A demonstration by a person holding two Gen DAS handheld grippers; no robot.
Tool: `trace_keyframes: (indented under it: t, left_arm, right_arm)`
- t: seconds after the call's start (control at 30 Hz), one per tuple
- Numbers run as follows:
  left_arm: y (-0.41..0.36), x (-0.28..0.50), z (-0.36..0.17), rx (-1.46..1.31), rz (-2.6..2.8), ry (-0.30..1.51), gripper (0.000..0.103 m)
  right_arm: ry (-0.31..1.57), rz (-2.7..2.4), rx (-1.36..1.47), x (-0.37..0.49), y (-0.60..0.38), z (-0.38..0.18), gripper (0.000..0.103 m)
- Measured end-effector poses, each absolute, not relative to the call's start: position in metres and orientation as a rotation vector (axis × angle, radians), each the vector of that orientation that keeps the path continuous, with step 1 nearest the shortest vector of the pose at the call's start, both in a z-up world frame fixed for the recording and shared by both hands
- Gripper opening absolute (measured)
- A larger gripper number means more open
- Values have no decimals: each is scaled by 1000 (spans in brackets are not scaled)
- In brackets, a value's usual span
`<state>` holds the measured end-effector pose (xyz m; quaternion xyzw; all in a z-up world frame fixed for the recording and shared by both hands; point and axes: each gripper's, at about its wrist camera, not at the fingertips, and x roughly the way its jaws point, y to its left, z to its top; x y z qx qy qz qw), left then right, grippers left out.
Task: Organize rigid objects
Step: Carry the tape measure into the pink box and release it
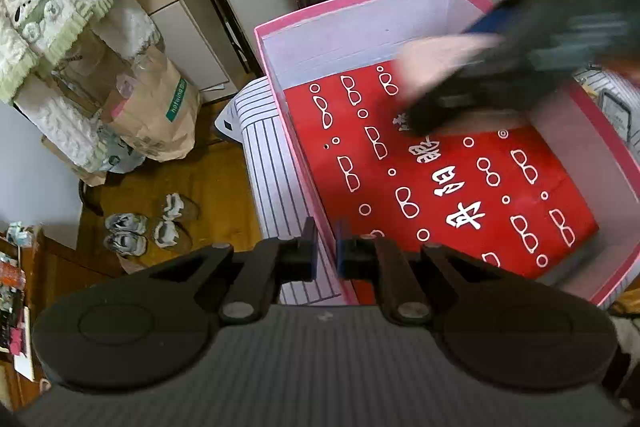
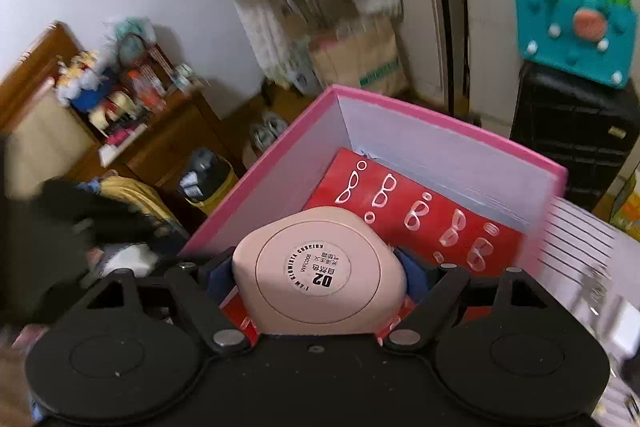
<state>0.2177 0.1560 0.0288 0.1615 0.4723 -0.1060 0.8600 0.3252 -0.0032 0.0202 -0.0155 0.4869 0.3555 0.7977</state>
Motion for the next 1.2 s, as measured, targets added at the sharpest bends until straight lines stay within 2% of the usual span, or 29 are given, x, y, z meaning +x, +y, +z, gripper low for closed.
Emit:
trace_keyframes:
  t: [0.2, 0.37, 0.53, 0.77, 0.9, 1.03, 1.2]
  left_arm:
    - [159, 217, 28, 341, -226, 994, 8]
    - [158, 220, 27, 331, -222, 993, 8]
    - [158, 221, 27, 327, -219, 993, 8]
    - [157, 218, 25, 334, -220, 982, 8]
    - [157, 216, 24, 332, -222, 970, 8]
    - [158, 215, 24, 325, -227, 964, 8]
    - [160, 214, 23, 316, -228, 956, 8]
  right_arm:
    - [1154, 714, -92, 360, 40, -21, 86]
    - [1168, 655, -146, 366, 54, -44, 85]
    - [1050, 651, -226, 344, 49, -16, 88]
    - [878, 697, -163, 286, -27, 73, 89]
    - [837, 641, -107, 252, -90, 90, 89]
    - [796, 533, -38, 222, -156, 76, 89]
    - [823, 368, 138, 191, -220, 13, 89]
